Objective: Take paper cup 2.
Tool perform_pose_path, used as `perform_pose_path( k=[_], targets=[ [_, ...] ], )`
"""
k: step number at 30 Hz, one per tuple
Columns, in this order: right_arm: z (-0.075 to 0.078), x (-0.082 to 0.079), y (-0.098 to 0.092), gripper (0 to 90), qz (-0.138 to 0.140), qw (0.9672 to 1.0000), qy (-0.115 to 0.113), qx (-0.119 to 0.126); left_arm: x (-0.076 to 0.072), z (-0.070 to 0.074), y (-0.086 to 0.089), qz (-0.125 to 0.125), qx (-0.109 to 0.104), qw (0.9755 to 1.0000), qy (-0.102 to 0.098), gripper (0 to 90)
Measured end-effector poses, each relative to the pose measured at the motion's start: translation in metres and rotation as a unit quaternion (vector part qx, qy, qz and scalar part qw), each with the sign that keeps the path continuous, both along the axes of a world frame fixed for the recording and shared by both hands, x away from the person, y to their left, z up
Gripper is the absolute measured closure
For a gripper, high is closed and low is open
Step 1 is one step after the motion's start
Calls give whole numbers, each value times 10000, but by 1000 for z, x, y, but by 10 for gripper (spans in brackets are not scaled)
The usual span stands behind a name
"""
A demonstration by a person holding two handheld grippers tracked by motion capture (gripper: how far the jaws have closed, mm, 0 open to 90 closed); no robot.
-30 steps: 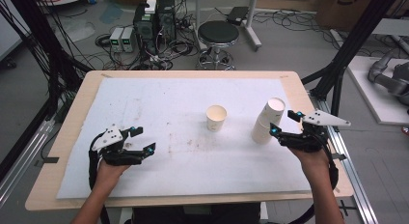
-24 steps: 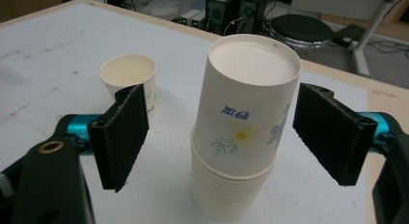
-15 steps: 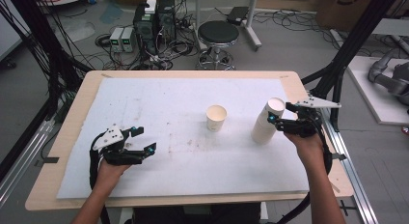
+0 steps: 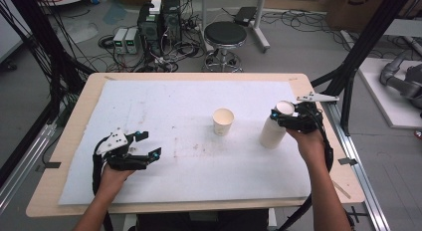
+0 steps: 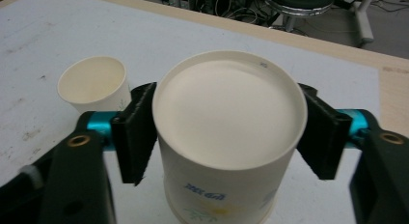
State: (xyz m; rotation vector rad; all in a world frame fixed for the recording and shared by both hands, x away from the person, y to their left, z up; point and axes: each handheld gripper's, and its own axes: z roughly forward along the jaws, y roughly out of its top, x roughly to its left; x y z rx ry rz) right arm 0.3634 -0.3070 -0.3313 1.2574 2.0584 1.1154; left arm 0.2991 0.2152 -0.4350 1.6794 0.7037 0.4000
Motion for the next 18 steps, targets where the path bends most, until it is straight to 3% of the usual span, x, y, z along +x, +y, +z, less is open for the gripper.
perform_pose_path(
  k=[9,18],
  targets=[
    [6,-1,-2,343,60,10000,-27,34,0,0,-1,8,-21,10000,2,183],
    [24,-4,-4,348,86,9998,-152,79,0,0,-1,-32,-20,10000,15,187]
  ],
)
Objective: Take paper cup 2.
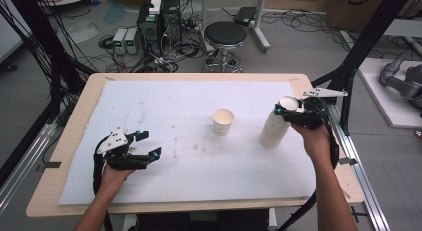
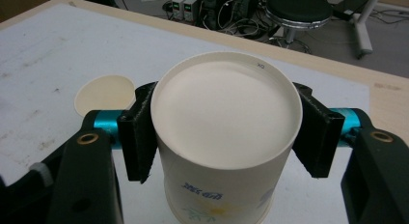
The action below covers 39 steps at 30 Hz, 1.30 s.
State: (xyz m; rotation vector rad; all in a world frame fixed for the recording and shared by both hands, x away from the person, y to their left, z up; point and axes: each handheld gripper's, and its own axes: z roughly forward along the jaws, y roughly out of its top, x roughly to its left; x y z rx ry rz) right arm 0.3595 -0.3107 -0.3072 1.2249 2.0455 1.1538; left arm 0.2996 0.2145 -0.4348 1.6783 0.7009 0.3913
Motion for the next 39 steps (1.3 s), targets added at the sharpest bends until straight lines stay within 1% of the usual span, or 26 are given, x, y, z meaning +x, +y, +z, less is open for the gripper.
perform_pose_path(
  k=[2,4,7,12,14,17,18,20,21,26,29,31,34,39],
  targets=[
    [6,-2,0,349,3,10000,-21,-10,0,0,0,-6,-15,10000,-5,187],
    [10,-3,-1,351,26,9999,-118,-34,0,1,0,-15,-22,10000,-10,187],
    [17,-6,-2,352,39,9998,-197,-30,0,0,0,-23,-32,10000,-6,187],
    [26,-10,-2,353,119,9996,-247,-43,0,1,0,-36,-52,10000,-3,187],
    [30,-12,-2,352,105,9996,-264,-54,0,1,0,-38,-59,10000,-4,186],
    [39,-15,-1,353,129,9993,-343,-89,0,1,0,-62,-67,10000,-8,186],
    [43,-16,-1,352,147,9989,-421,-135,0,1,0,-63,-69,10000,-10,186],
    [47,-19,-1,353,146,9988,-441,-135,0,1,0,-74,-84,9999,-13,186],
    [49,-20,-1,352,159,9985,-492,-153,0,1,0,-81,-81,9999,-16,184],
    [60,-30,2,352,246,9976,-637,-121,-1,1,-2,-141,-66,9999,-37,167],
    [64,-35,7,352,353,9967,-719,-141,-1,2,-3,-175,-54,9998,-42,161],
    [65,-38,10,352,457,9964,-699,-175,-1,2,-4,-188,-54,9998,-43,161],
    [66,-42,14,352,582,9957,-705,-140,-1,2,-3,-211,-79,9997,-8,161],
    [60,-48,24,352,865,9940,-665,-70,-1,2,-3,-199,-91,9998,-7,162]
  ],
)
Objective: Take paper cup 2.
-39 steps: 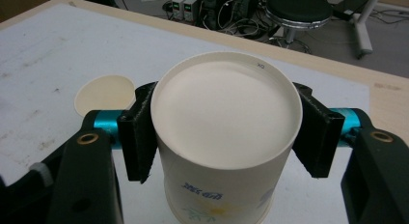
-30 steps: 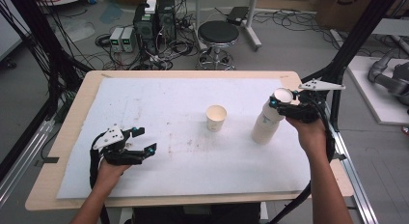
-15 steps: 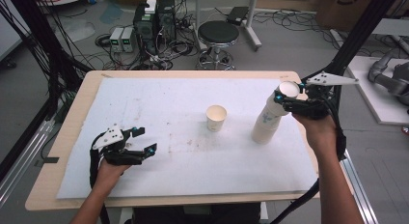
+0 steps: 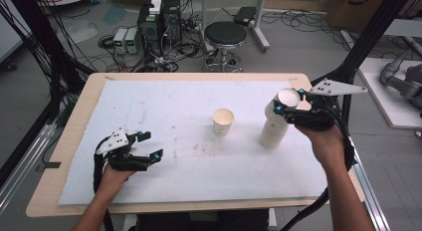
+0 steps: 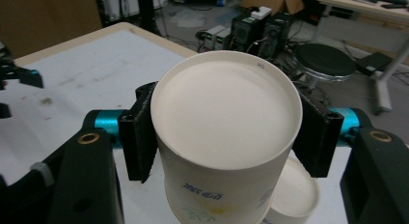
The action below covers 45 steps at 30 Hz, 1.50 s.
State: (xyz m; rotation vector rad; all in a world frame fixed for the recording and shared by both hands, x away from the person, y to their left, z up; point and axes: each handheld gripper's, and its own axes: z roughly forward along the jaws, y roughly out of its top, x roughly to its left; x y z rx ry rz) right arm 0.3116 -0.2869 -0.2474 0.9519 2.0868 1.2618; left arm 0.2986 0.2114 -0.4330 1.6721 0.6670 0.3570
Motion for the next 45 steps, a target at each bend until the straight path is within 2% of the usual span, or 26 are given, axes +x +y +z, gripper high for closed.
perform_pose_path(
  k=[9,20,24,30,36,45],
  targets=[
    [-29,-7,24,354,475,9987,183,45,-1,1,0,-32,-16,10000,-15,163],
    [-68,-7,51,354,1080,9931,391,225,-3,1,-2,-71,-52,10000,-11,162],
    [-78,-6,57,354,1197,9914,448,294,-3,1,-3,-74,-44,10000,4,163],
    [-89,-7,62,355,1326,9894,507,307,-2,-1,-6,-101,-32,9999,16,163],
    [-96,-7,64,355,1344,9888,556,341,-3,-2,-9,-157,9,9999,27,163],
    [-98,-7,64,355,1388,9882,564,317,-4,-1,-10,-172,17,9998,24,163]
  ],
)
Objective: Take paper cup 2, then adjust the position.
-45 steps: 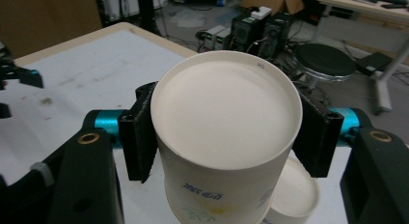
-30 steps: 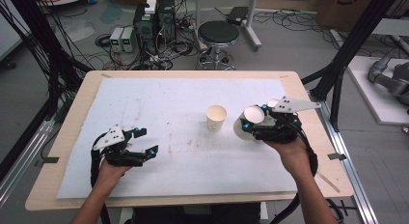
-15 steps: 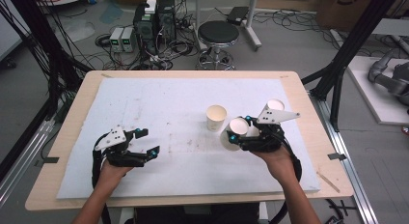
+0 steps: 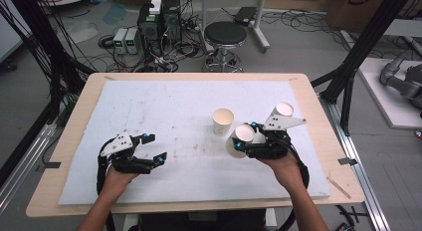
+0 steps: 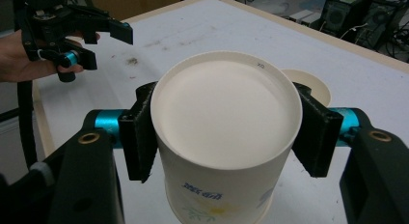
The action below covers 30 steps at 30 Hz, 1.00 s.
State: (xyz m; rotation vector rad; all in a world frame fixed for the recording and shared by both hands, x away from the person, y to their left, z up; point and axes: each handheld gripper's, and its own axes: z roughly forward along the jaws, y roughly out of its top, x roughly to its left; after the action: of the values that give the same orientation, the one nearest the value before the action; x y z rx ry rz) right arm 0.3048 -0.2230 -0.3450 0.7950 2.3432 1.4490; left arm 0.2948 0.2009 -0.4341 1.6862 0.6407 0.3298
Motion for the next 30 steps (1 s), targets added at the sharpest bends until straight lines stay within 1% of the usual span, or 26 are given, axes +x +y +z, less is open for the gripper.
perform_pose_path(
  k=[3,6,13,16,19,23,25,30],
  targets=[
    [0,0,1,355,14,10000,-23,-2,0,0,-1,14,-32,10000,-1,162],
    [1,1,3,355,45,10000,-8,-3,0,0,0,-25,14,10000,-15,163],
    [1,0,9,354,123,9999,-12,-12,-2,3,-2,-92,-42,9999,-55,163],
    [1,-1,13,354,164,9999,-11,4,-2,5,-5,-206,-80,9997,-79,162],
    [0,-1,16,354,236,9997,-19,33,-2,7,-9,-303,-181,9993,-91,163],
    [0,0,22,354,319,9995,-24,36,-1,9,-16,-405,-219,9988,-137,162],
    [0,0,25,354,372,9993,-11,34,-1,11,-19,-507,-274,9982,-140,163],
    [0,0,34,354,506,9987,20,10,-2,16,-32,-728,-222,9968,-223,162]
  ],
)
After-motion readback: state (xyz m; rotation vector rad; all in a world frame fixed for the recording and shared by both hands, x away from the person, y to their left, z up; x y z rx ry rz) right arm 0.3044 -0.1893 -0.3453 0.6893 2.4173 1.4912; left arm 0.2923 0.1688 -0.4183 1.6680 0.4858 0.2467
